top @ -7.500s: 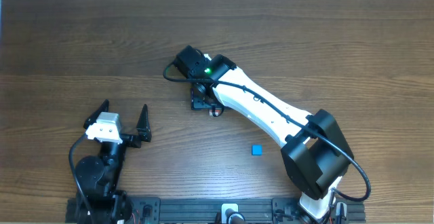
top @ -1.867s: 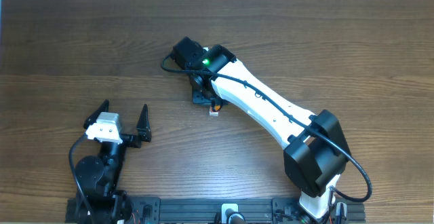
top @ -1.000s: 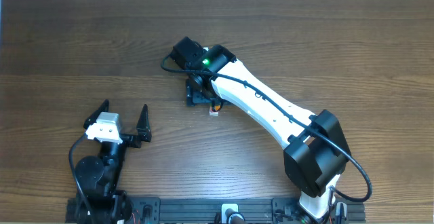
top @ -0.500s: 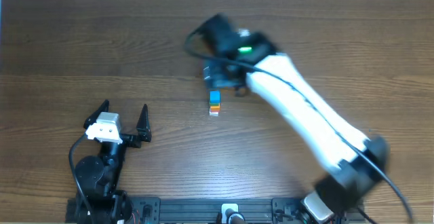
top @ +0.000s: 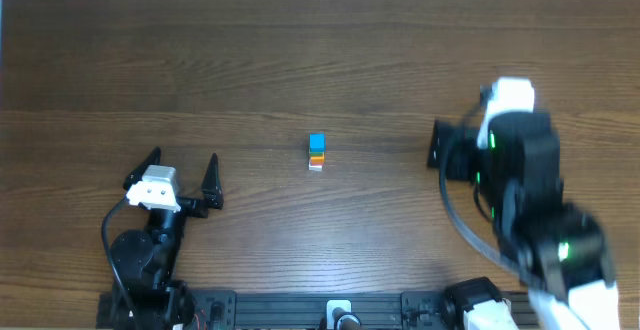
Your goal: Stack Cubes
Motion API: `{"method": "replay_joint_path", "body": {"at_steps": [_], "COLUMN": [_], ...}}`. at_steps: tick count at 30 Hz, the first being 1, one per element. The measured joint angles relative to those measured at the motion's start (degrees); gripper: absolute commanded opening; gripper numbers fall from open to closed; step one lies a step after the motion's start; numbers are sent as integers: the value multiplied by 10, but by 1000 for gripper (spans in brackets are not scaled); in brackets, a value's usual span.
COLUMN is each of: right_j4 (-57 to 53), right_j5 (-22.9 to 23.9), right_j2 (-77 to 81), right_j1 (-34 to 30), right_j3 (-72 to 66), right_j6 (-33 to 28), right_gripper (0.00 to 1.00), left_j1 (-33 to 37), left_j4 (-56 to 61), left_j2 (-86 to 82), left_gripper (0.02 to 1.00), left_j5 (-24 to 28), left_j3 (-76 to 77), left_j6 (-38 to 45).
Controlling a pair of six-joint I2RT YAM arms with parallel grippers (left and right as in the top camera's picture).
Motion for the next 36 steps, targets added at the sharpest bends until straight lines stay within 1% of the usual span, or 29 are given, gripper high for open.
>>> {"method": "replay_joint_path", "body": {"at_steps": [3,8,13,15,18,23,27,29,33,36], "right_j4": [73,212,327,354,377,398,435,440,448,457], "right_j5": [0,-3,-12,-23,-46,-78,-87,-91,-93,-93], "right_j2": [-97,-231,-330,-360,-388,-414,-428,-441,-462,-464], "right_j1": [-12,-46,-69,-70,-71,-71,-75,-88,-123,-137], "right_j3": [-104,-248,-362,-398,-437,-487,-522,-533,-552,-570], "right_j6": [-15,-21,-24,-31,-49,-96,-122,-128,-130,-130], "right_gripper": [991,993,993,991,993,993,993,991,991,991], "left_j1": [0,0,0,0,0,0,0,0,0,0], "left_j4": [0,0,0,0,0,0,0,0,0,0], "left_j2": [0,0,0,0,0,0,0,0,0,0], "left_gripper": [998,998,1000,1000,1000,1000,1000,1000,998,1000], "left_j5": [0,0,0,0,0,0,0,0,0,0], "left_j3": [0,0,0,0,0,0,0,0,0,0], "left_j6": [0,0,0,0,0,0,0,0,0,0]}}
